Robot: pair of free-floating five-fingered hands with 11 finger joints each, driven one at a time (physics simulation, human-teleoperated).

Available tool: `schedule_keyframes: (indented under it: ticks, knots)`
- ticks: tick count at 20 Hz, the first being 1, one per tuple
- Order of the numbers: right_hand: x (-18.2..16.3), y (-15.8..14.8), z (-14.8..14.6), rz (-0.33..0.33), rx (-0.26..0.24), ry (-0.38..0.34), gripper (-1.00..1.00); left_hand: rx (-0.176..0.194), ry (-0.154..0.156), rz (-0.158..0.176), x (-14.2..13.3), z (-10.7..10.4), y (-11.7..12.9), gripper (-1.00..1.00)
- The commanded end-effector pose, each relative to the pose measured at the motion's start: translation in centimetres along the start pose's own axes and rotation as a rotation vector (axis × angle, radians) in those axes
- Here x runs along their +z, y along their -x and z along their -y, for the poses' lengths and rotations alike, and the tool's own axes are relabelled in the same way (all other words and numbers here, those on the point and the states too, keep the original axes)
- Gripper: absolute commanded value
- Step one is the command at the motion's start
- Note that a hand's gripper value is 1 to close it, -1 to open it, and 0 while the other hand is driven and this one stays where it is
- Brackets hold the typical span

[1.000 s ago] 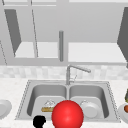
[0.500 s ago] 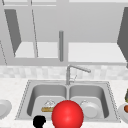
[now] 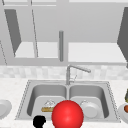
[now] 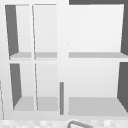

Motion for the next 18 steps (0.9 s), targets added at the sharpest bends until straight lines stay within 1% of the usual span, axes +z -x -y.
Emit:
schedule_keyframes:
  ticks: [1,5,11,16,18]
  knots:
    - [0.9,-1.7,-0.8,-0.018,0.016,-0.003,-1.00,0.000,0.000,0.000,0.0,0.0,0.0,0.00]
    - [1.5,-3.9,-1.4,-0.025,0.040,-0.009,-1.00,0.000,0.000,0.000,0.0,0.0,0.0,0.00]
    - [1.0,-7.4,-1.3,-0.038,0.083,-0.023,-1.00,0.000,0.000,0.000,0.0,0.0,0.0,0.00]
    - [0.5,-10.2,-1.2,-0.046,0.103,-0.028,-1.00,0.000,0.000,0.000,0.0,0.0,0.0,0.00]
    - [0.4,-11.1,-1.2,-0.043,0.101,-0.046,-1.00,0.000,0.000,0.000,0.0,0.0,0.0,0.00]
